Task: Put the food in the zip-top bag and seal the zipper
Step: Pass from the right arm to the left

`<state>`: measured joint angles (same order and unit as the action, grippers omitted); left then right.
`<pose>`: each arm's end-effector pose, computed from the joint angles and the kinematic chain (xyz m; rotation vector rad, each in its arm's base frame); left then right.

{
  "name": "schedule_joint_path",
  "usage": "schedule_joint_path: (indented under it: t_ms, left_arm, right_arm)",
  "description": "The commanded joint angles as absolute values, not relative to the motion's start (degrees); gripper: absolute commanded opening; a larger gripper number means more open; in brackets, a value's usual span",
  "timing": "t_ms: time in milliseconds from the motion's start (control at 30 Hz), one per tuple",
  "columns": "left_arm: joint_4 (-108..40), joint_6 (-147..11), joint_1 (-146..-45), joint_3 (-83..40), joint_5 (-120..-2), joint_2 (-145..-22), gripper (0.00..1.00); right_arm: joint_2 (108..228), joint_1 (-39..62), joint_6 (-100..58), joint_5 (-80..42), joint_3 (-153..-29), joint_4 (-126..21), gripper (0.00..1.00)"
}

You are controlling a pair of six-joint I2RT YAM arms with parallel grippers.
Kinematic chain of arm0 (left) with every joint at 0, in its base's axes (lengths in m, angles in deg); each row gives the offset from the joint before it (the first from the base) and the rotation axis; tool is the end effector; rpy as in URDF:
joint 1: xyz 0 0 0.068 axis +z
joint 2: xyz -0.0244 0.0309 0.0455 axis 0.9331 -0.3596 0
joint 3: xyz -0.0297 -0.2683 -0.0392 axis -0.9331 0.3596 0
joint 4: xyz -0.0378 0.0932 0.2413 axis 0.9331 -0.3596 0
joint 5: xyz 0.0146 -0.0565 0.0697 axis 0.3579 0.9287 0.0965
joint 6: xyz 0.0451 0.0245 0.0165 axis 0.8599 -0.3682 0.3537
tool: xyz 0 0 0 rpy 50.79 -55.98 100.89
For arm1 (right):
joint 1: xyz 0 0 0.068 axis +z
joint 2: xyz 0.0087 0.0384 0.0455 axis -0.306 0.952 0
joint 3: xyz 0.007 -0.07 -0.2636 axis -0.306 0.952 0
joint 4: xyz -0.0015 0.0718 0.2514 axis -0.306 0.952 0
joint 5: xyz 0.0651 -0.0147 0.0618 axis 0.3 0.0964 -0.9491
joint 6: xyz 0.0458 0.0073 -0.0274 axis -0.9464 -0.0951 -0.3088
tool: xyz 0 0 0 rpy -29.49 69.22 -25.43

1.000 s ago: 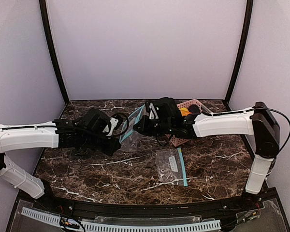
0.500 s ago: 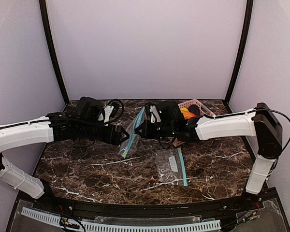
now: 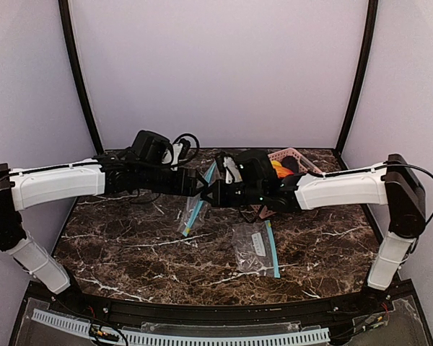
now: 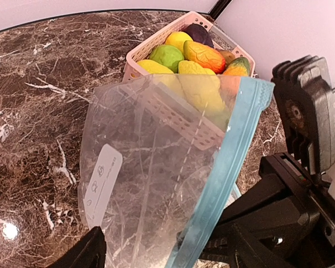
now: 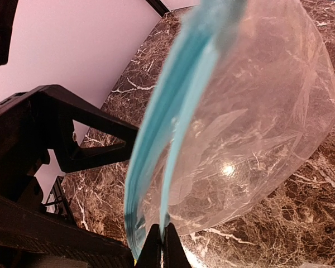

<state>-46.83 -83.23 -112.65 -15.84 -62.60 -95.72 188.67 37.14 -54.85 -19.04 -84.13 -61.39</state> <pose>0.2508 -0.2456 0.2908 0.4004 2.1945 -0.8302 0.2326 0.3399 0.2431 -0.3707 2.1792 1.1435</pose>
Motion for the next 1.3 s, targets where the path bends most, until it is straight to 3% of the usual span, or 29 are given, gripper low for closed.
schedule_joint_path:
  t_ms: [0,100,400,533,667,933,1267]
  left_arm:
    - [-45.78,-81.81,-112.65,-18.67,-63.76,-96.75,0.72]
    - [-46.97,-79.87,-112.67,-19.99,-66.00,-98.06,0.59]
    - [-52.21,-76.64,-112.86,-21.41,-73.99,-99.44,0.42]
    - [-52.67,-76.01,-113.09,-20.89,-74.94,-98.96,0.26]
    - [-52.22,-75.63,-113.13,-19.19,-74.40,-97.32,0.02]
    - [-55.63,-72.55,-113.03,-17.76,-80.24,-91.31,0.01]
    - [-62.35,-70.27,-112.27,-20.99,-73.67,-91.73,0.01]
  right_arm:
    - [186.63,37.94,-53.41,-18.91,-83.57,-61.91,0.00]
    - [186.31,37.95,-53.39,-18.74,-83.37,-61.85,0.00]
    - [185.85,38.08,-52.80,-18.10,-83.51,-61.05,0.00]
    - [186.11,38.00,-53.03,-17.09,-83.56,-60.16,0.00]
    - [185.60,38.00,-54.43,-13.50,-83.36,-57.33,0.00]
    - [185.68,37.66,-57.11,-4.79,-83.14,-51.73,0.00]
    - [190.26,35.65,-57.96,-1.31,-85.18,-48.30,0.00]
